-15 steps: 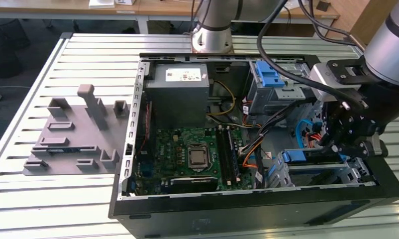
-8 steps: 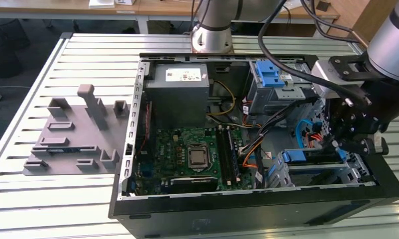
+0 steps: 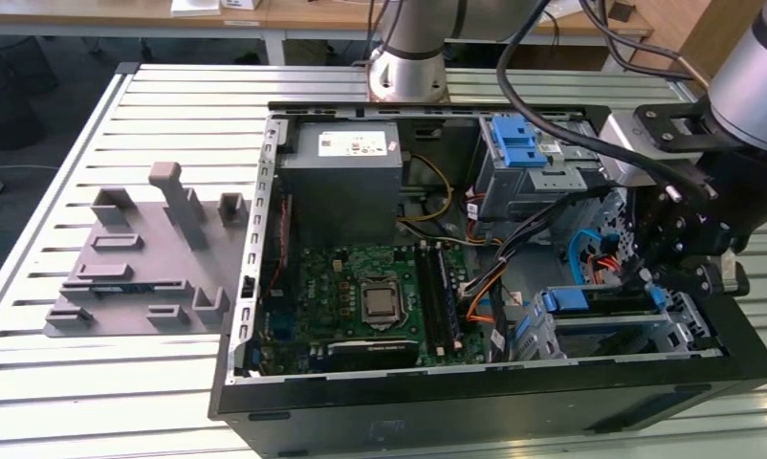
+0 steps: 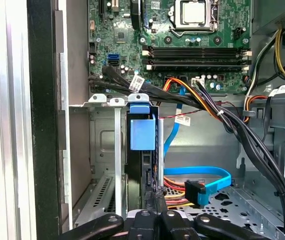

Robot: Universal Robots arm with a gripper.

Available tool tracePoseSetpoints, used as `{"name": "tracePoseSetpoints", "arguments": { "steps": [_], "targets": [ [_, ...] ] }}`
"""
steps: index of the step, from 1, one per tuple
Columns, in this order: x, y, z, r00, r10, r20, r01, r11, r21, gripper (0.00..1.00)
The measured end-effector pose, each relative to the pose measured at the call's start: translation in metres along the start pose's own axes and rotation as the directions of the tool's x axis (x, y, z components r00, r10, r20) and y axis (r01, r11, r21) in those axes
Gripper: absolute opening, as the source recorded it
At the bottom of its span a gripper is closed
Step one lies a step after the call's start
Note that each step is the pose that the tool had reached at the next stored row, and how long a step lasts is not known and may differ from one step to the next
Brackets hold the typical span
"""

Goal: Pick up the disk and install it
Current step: 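Insert the first disk wire, then insert the second disk wire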

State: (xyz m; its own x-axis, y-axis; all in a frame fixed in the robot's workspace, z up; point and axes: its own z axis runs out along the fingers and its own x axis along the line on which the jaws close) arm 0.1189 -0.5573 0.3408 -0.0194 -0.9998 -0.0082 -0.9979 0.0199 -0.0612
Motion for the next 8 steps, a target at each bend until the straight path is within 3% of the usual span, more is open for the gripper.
{"name": "tracePoseSetpoints", "arguments": {
  "steps": [8],
  "targets": [
    [0.0,-0.0002,-0.0031,1.0,0.0,0.0,0.0,1.0,0.0,0.11]
  ]
}}
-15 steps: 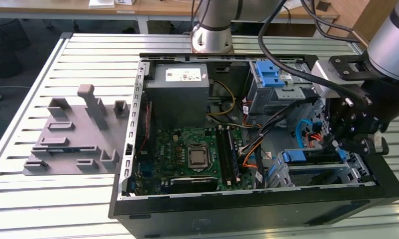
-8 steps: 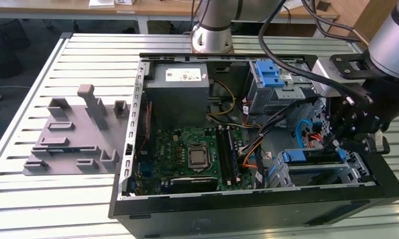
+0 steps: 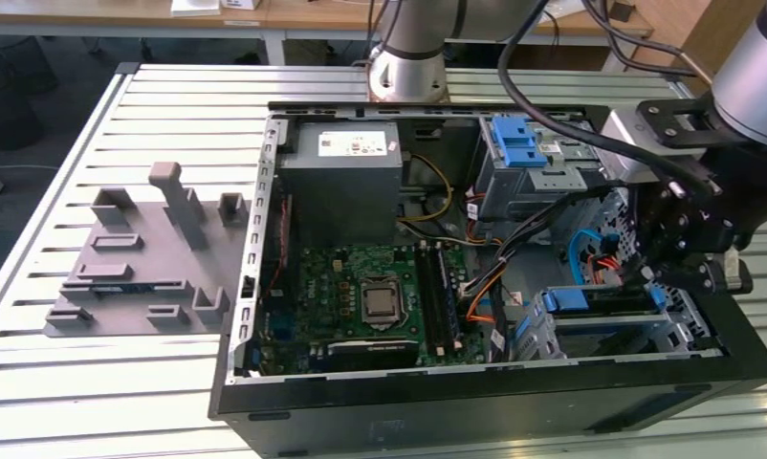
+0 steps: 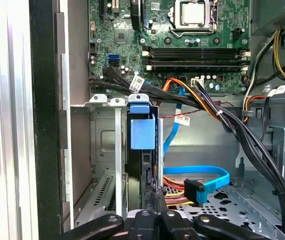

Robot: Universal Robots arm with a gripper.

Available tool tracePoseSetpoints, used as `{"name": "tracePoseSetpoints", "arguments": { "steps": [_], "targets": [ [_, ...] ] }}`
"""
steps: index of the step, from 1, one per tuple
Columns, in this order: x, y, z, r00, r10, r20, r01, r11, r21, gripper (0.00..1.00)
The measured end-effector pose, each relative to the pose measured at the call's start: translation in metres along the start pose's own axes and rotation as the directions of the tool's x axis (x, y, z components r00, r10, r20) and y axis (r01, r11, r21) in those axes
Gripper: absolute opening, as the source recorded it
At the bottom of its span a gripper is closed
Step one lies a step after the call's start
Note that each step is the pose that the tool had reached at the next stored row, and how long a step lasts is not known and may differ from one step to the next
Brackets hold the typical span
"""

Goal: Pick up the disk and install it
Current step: 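Insert the second disk wire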

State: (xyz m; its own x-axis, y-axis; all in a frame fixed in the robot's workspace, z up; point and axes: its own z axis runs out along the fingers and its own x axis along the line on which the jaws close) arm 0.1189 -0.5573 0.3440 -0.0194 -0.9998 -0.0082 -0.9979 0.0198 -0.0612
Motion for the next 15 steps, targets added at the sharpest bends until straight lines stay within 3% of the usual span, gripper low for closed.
{"name": "tracePoseSetpoints", "arguments": {
  "steps": [15],
  "targets": [
    [0.0,0.0034,-0.0071,1.0,0.0,0.0004,0.0,1.0,0.0005,0.11]
  ]
}}
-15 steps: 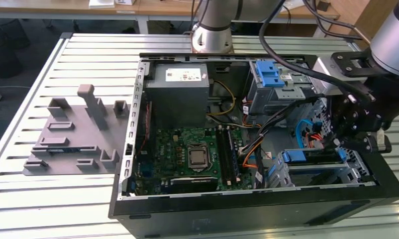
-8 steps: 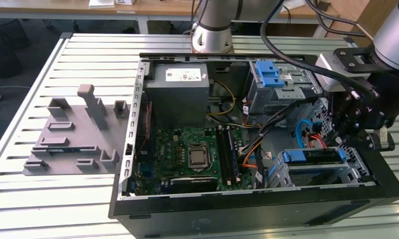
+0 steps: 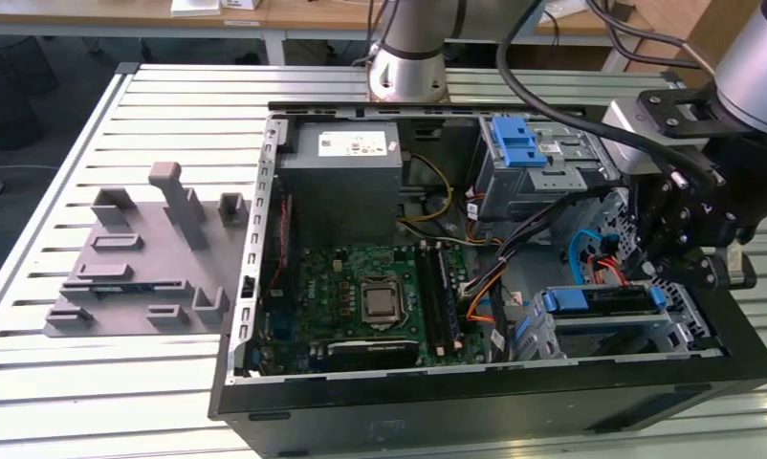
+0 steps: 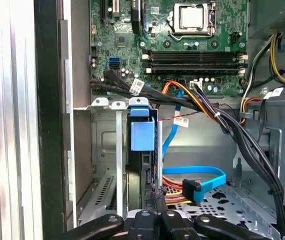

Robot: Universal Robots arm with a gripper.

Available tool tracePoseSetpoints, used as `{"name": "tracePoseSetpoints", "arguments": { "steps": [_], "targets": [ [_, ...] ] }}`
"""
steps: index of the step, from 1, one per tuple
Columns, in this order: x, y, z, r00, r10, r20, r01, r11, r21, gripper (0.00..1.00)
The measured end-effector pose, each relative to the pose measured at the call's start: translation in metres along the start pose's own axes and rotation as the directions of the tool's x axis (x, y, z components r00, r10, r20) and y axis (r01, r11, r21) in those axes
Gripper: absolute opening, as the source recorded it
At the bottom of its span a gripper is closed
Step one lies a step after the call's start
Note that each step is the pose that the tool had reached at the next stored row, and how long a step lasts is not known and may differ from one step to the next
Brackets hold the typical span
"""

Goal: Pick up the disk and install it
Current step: 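Insert the second disk wire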

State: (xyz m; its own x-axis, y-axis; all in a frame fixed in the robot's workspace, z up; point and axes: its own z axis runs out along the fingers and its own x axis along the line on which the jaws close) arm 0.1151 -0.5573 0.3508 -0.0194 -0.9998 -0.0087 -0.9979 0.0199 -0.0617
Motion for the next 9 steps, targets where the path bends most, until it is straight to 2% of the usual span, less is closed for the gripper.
{"name": "tracePoseSetpoints", "arguments": {
  "steps": [4,7,9],
  "targets": [
    [0.0002,0.0034,-0.0004,1.0,0.0,0.0039,0.0,1.0,0.0004,0.11],
    [0.0001,0.004,-0.0022,1.0,0.0,0.0038,0.0,1.0,0.0,0.11],
    [0.0,0.004,-0.0054,1.0,0.0,0.0039,0.0,1.0,-0.0053,0.11]
  ]
}}
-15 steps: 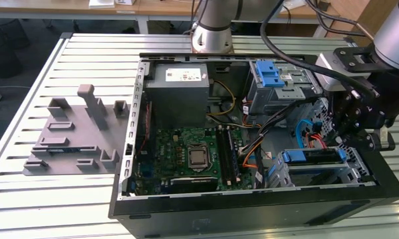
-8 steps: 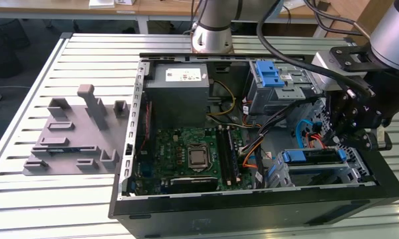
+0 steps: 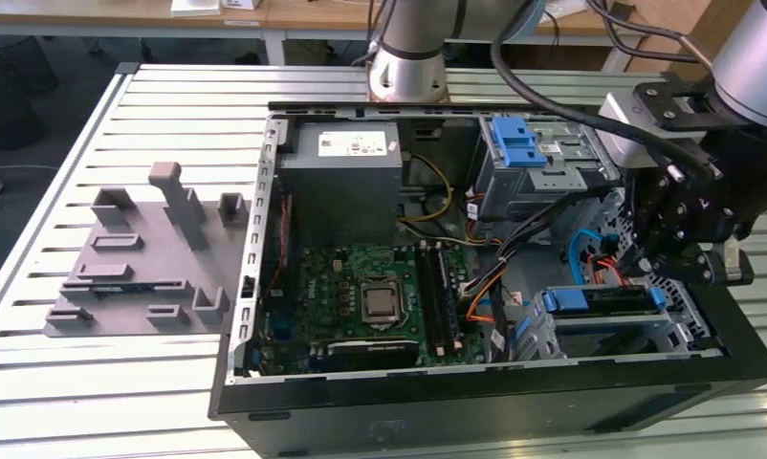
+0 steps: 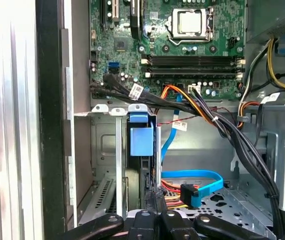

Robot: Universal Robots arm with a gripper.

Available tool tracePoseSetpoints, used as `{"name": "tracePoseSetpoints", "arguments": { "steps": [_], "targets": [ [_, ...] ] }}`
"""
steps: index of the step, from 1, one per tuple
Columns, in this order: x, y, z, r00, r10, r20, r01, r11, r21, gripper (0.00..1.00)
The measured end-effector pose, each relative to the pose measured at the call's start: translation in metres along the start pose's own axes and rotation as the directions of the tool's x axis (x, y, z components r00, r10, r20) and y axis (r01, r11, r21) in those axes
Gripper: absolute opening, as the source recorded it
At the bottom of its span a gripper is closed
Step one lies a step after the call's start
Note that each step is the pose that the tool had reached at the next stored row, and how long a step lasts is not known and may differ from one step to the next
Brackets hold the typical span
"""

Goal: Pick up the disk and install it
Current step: 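Insert the second disk wire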

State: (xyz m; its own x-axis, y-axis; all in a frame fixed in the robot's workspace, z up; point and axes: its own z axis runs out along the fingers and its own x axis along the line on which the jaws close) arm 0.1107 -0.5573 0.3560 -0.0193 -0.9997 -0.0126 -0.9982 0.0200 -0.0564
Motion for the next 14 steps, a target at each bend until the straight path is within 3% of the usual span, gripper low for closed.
{"name": "tracePoseSetpoints", "arguments": {
  "steps": [9,14],
  "targets": [
    [-0.0008,0.0003,-0.004,1.0,0.001,-0.0005,-0.001,0.9991,-0.042,0.11],
    [-0.0015,0.0007,-0.0072,1.0,0.001,-0.0002,-0.001,0.999,-0.0457,0.11]
  ]
}}
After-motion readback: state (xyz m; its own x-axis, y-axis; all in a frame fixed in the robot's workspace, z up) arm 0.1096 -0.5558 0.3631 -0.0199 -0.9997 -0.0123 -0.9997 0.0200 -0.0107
